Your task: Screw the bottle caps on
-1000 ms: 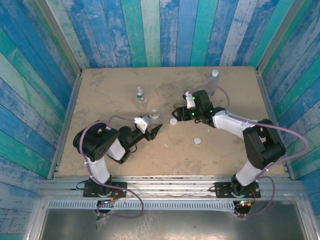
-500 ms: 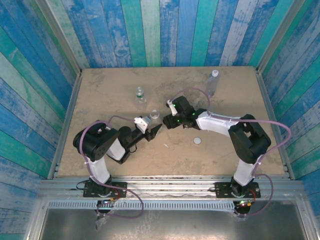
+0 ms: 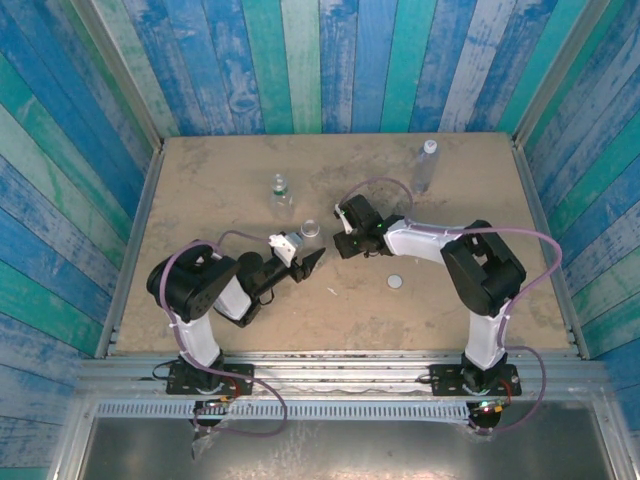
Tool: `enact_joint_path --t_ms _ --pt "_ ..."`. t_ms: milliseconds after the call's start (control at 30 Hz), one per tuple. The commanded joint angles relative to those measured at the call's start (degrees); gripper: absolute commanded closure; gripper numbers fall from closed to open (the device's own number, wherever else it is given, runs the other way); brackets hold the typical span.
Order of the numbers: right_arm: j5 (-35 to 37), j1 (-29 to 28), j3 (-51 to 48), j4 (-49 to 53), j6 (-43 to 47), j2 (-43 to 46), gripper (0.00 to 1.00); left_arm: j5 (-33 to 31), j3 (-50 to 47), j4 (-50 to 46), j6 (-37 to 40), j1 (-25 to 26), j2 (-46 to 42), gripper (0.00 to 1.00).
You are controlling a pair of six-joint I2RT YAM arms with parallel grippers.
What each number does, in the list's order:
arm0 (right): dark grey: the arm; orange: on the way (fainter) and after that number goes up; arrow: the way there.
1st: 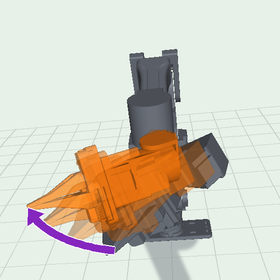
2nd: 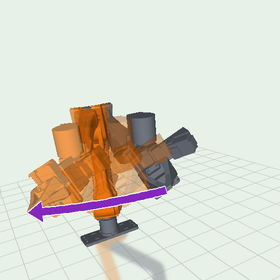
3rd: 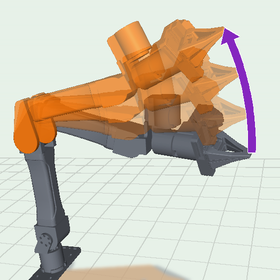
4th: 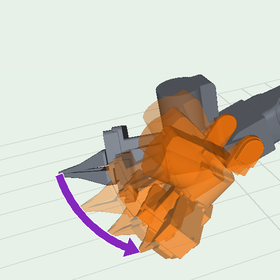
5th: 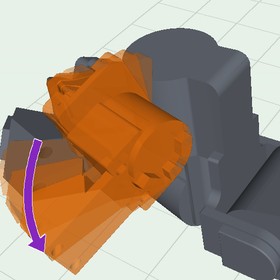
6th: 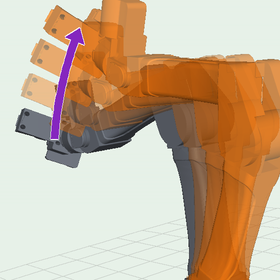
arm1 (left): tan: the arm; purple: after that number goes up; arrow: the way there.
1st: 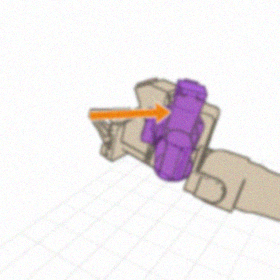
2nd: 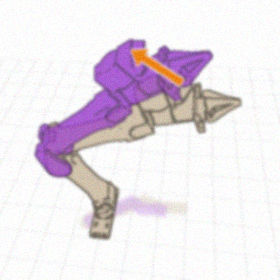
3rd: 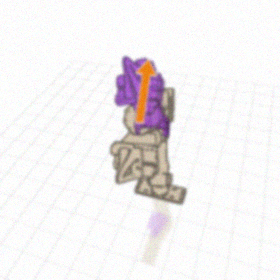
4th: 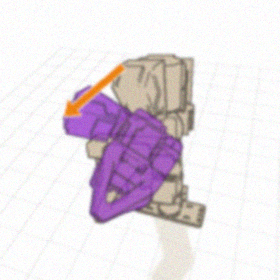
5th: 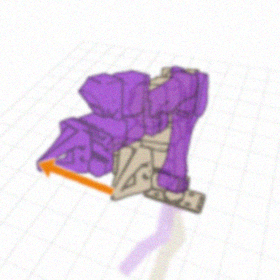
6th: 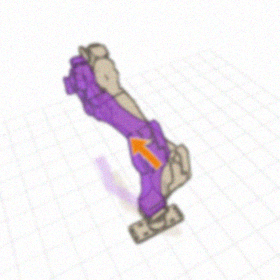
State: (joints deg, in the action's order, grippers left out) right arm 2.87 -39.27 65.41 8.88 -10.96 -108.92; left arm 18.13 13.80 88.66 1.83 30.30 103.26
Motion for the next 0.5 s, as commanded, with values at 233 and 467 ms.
enact_joint_path --t_ms 233,467 --pt "1.4 0.3 2.5 2.7 -0.3 -2.6 0.46 1.5 0.7 0.0 0.9 -0.2 1.3 0.35" --pt "1.4 0.4 2.8 3.2 -0.3 -2.8 0.51 1.6 0.7 -0.3 1.0 -0.2 1.3 0.35"
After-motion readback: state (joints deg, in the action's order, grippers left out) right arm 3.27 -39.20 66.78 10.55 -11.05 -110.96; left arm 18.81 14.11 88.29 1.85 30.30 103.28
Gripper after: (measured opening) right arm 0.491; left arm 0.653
